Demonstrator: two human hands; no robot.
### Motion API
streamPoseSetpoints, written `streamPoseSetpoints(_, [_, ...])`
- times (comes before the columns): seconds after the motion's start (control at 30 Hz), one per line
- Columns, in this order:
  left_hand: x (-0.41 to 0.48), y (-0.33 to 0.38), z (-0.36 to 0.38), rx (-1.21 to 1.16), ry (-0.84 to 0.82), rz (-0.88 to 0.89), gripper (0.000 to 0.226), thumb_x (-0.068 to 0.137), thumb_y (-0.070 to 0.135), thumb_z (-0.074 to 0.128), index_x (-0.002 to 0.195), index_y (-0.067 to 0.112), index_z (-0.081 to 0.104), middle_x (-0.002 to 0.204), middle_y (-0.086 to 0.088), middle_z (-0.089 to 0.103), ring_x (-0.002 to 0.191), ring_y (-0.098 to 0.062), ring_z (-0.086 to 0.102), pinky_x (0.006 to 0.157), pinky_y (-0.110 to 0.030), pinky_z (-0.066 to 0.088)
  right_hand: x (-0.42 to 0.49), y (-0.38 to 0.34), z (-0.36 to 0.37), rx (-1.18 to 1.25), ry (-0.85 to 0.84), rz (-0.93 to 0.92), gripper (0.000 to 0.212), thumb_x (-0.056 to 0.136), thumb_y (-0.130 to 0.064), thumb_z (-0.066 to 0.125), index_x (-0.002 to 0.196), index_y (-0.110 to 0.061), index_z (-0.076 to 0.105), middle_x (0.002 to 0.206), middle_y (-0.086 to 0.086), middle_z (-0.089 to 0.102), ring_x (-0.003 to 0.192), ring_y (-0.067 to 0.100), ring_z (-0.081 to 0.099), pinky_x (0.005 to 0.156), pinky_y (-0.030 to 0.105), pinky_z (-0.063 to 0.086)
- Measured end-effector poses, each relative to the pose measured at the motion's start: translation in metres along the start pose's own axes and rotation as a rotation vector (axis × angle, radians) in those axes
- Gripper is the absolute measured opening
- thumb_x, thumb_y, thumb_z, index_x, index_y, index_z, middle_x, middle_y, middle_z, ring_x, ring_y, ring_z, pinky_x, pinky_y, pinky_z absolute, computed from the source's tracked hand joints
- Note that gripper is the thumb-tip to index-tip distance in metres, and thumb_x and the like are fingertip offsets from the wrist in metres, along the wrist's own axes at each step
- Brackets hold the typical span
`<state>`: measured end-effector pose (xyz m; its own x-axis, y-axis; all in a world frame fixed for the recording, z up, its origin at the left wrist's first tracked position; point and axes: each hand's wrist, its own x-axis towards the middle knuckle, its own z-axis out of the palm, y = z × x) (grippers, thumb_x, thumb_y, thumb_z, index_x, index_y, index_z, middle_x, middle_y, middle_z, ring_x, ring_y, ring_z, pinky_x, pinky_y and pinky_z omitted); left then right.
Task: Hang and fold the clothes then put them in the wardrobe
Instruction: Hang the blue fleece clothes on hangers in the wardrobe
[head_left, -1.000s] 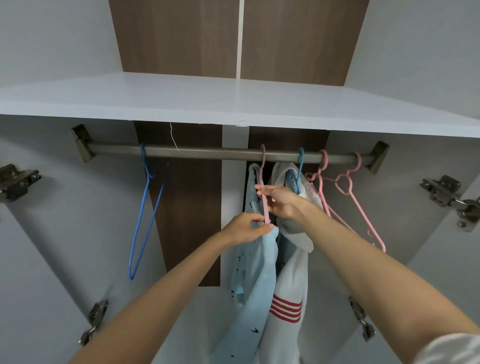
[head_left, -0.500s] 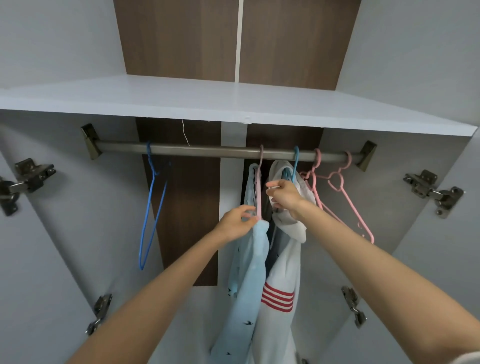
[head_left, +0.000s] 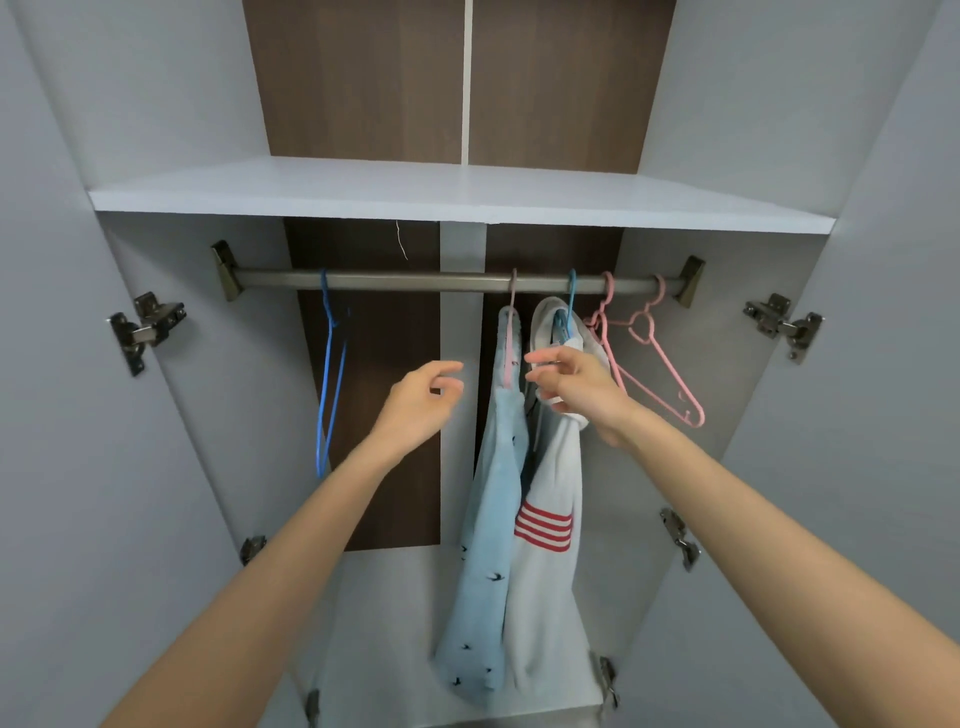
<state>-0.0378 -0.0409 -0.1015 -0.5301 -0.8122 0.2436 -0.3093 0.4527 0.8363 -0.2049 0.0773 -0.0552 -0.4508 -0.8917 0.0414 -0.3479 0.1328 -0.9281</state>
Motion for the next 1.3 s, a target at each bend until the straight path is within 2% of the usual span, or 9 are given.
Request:
streamPoseSetpoints(0.17, [-0.044,0.009,-0.008,0.027,0.061,-0.009,0.033,0.095,0.022,0.05,0.127,0.025,0.056,0.116,0.007,0.063,0.097,-0.006,0.058,0.063,-0.004,0.036,-0.049,-0.002,0.003,-0.04,-0.029,-0.022,0.03,0.097,-0.011,0.049,0.126,-0.015,0.055,0.113,0.007,0.062,0.082,0.009,0.055,0.066,0.017,0.045])
streamPoseSetpoints(0.27, [-0.073,0.011,-0.007,0.036,0.071,-0.031,0.032,0.095,0.021,0.051,0.126,0.024,0.056,0.111,0.008,0.064,0.1,-0.01,0.06,0.069,-0.005,0.038,-0.076,0.0,0.004,-0.045,-0.039,-0.023,0.029,0.097,-0.011,0.049,0.125,-0.013,0.055,0.11,0.005,0.06,0.081,0.008,0.054,0.062,0.014,0.043])
streamPoseSetpoints(0.43, [-0.132,0.012,0.002,0.028,0.142,-0.105,0.03,0.093,0.015,0.05,0.12,0.021,0.061,0.092,0.011,0.067,0.093,-0.017,0.064,0.09,-0.029,0.047,-0.123,0.014,0.004,-0.06,-0.099,-0.014,0.027,0.097,-0.012,0.05,0.124,-0.013,0.056,0.104,0.002,0.058,0.08,0.008,0.054,0.063,0.013,0.043])
streamPoseSetpoints(0.7, [-0.272,0.031,0.034,0.06,0.249,-0.198,0.028,0.093,0.011,0.052,0.118,0.016,0.063,0.102,0.0,0.071,0.09,-0.015,0.061,0.079,-0.014,0.038,-0.221,0.058,-0.002,-0.066,-0.248,-0.033,0.02,0.096,-0.014,0.05,0.113,-0.021,0.059,0.092,-0.003,0.059,0.08,0.01,0.056,0.064,0.017,0.043])
streamPoseSetpoints(0.83, [-0.347,0.052,0.039,0.051,0.308,-0.264,0.028,0.094,0.008,0.051,0.12,0.01,0.061,0.107,-0.006,0.07,0.098,-0.017,0.061,0.085,-0.019,0.04,-0.283,0.069,-0.002,-0.096,-0.333,-0.083,0.019,0.095,-0.013,0.049,0.109,-0.023,0.059,0.089,-0.008,0.059,0.073,0.003,0.054,0.058,0.01,0.043])
streamPoseSetpoints(0.93, [-0.404,0.063,0.036,0.058,0.344,-0.324,0.028,0.094,0.01,0.052,0.121,0.01,0.06,0.111,-0.008,0.068,0.097,-0.02,0.06,0.086,-0.022,0.042,-0.326,0.07,0.004,-0.096,-0.401,-0.114,0.022,0.095,-0.01,0.049,0.113,-0.017,0.061,0.085,-0.008,0.059,0.07,0.001,0.053,0.054,0.002,0.04])
streamPoseSetpoints(1.07, [-0.482,0.061,0.017,0.099,0.411,-0.413,0.027,0.096,0.02,0.051,0.121,0.018,0.06,0.107,0.0,0.064,0.089,-0.012,0.058,0.068,-0.009,0.041,-0.376,0.071,0.029,-0.143,-0.528,-0.174,0.024,0.095,-0.01,0.05,0.117,-0.012,0.06,0.095,0.001,0.061,0.069,0.004,0.052,0.059,0.007,0.042])
streamPoseSetpoints(1.2, [-0.566,0.05,-0.015,0.154,0.518,-0.526,0.025,0.095,0.023,0.052,0.118,0.025,0.061,0.103,0.005,0.065,0.087,-0.011,0.061,0.069,-0.014,0.041,-0.416,0.072,0.076,-0.203,-0.67,-0.26,0.021,0.095,-0.009,0.051,0.113,-0.013,0.061,0.098,0.005,0.065,0.076,0.013,0.053,0.067,0.02,0.041])
streamPoseSetpoints(1.3, [-0.63,0.038,-0.04,0.212,0.567,-0.619,0.025,0.095,0.024,0.051,0.118,0.026,0.06,0.102,0.008,0.064,0.089,-0.011,0.062,0.066,-0.013,0.041,-0.442,0.074,0.124,-0.289,-0.784,-0.349,0.021,0.094,-0.012,0.051,0.111,-0.017,0.062,0.1,0.004,0.064,0.074,0.008,0.053,0.064,0.014,0.041])
